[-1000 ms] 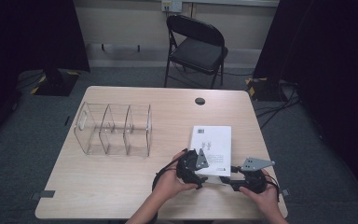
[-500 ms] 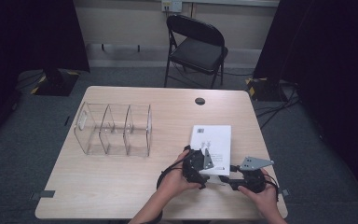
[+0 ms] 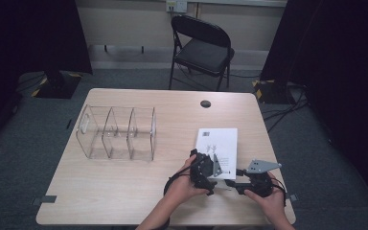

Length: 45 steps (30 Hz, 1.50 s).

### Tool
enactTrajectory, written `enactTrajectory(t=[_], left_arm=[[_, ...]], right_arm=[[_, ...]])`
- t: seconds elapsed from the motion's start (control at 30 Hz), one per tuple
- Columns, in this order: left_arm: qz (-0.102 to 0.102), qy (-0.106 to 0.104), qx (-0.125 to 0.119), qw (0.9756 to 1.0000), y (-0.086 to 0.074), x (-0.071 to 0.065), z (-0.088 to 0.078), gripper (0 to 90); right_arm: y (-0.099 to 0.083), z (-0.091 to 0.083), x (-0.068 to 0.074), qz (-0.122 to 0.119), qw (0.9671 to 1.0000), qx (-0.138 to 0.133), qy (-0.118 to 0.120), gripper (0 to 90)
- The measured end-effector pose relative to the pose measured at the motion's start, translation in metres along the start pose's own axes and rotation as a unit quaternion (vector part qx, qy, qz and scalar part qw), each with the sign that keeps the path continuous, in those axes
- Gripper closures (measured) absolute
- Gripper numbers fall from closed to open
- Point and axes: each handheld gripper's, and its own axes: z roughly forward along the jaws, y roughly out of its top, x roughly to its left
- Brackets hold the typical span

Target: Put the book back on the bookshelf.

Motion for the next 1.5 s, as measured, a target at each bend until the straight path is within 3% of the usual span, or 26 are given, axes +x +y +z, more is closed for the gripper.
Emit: enactTrajectory(t=[0.4, 0.57, 0.67, 0.77, 0.83, 1.13, 1.23, 1.3, 1.5], left_arm=[[-0.003, 0.001, 0.009, 1.0000, 0.003, 0.001, 0.001, 0.2], [-0.028, -0.016, -0.006, 0.9995, 0.001, 0.007, -0.004, 4.7], [-0.025, -0.015, -0.012, 0.9995, 0.000, 0.006, -0.007, 8.1], [0.001, -0.007, -0.010, 0.9999, 0.003, 0.002, -0.010, 17.7], [0.002, -0.008, -0.009, 0.9999, 0.003, 0.002, -0.012, 20.6], [0.002, -0.012, -0.005, 0.9999, 0.005, 0.003, -0.014, 23.8], [0.005, -0.014, -0.002, 0.9999, 0.006, 0.004, -0.015, 24.6], [0.005, -0.014, 0.000, 0.9999, 0.006, 0.003, -0.015, 25.0], [0.004, -0.014, 0.000, 0.9999, 0.006, 0.004, -0.015, 25.3]], right_arm=[[0.000, 0.001, -0.002, 0.005, 1.0000, 0.004, 0.004, 48.1], [-0.002, 0.001, -0.003, 0.007, 0.9999, 0.007, 0.007, 48.0], [-0.002, 0.001, -0.004, 0.013, 0.9998, 0.003, 0.012, 48.1], [-0.003, 0.002, -0.005, 0.013, 0.9998, 0.005, 0.014, 48.2], [-0.004, 0.003, -0.006, 0.018, 0.9997, 0.005, 0.013, 48.1], [-0.007, 0.008, -0.006, -0.011, 0.9994, 0.033, -0.006, 46.0], [-0.008, 0.008, -0.009, 0.002, 0.9994, 0.031, -0.011, 46.4], [-0.007, 0.009, -0.009, -0.003, 0.9992, 0.033, -0.022, 46.5], [-0.005, 0.011, -0.009, -0.004, 0.9994, 0.026, -0.024, 45.3]])
